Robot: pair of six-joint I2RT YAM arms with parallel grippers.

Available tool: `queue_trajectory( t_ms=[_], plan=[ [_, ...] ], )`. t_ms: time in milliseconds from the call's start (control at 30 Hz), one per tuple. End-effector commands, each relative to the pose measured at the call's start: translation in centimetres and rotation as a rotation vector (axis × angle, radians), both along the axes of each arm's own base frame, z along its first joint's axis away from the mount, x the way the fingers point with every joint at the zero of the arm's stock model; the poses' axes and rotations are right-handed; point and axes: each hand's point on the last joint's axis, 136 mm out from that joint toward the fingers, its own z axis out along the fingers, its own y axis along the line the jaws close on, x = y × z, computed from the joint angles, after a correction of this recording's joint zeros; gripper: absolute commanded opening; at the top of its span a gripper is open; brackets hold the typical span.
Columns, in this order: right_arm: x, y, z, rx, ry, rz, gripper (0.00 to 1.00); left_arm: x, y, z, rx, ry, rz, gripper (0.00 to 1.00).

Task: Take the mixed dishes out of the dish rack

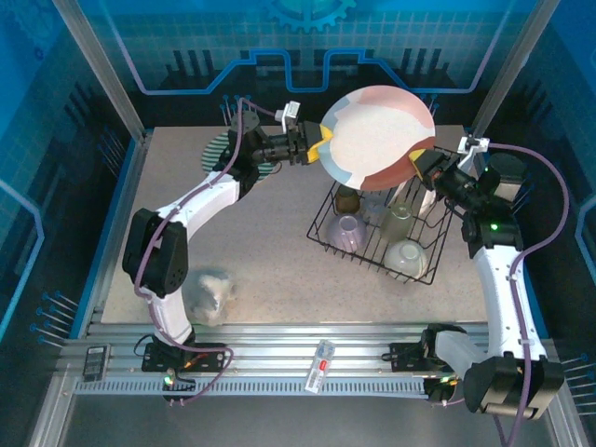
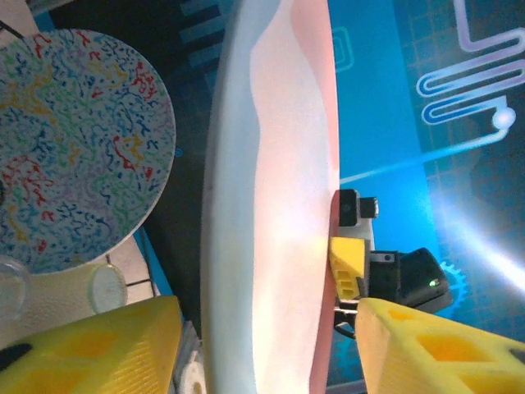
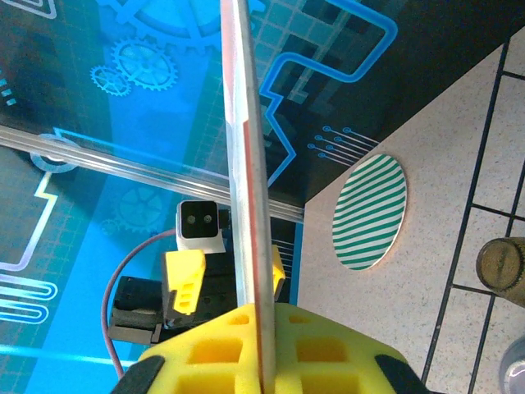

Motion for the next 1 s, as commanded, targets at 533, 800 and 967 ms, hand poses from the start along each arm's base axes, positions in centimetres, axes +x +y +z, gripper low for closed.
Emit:
queue_trajectory(
  t_ms=[533,800,967],
  plan=[
    [0.9,1.7,4.2,0.006,-0.164,0.072,0.3,1.9,0.9,3.5,-0.144,0.027,0.101,0.0],
    [1.1,1.6,5.1,0.001,-0.193,0.029,1.0,5.1,4.6,5.0,-0.217,0.0,0.276,0.0],
    [0.5,2.3,3.7,-0.069,-0.168,-0.014,1.0,7.2,10.1,4.8,-0.228,-0.02,0.447,0.0]
  ],
)
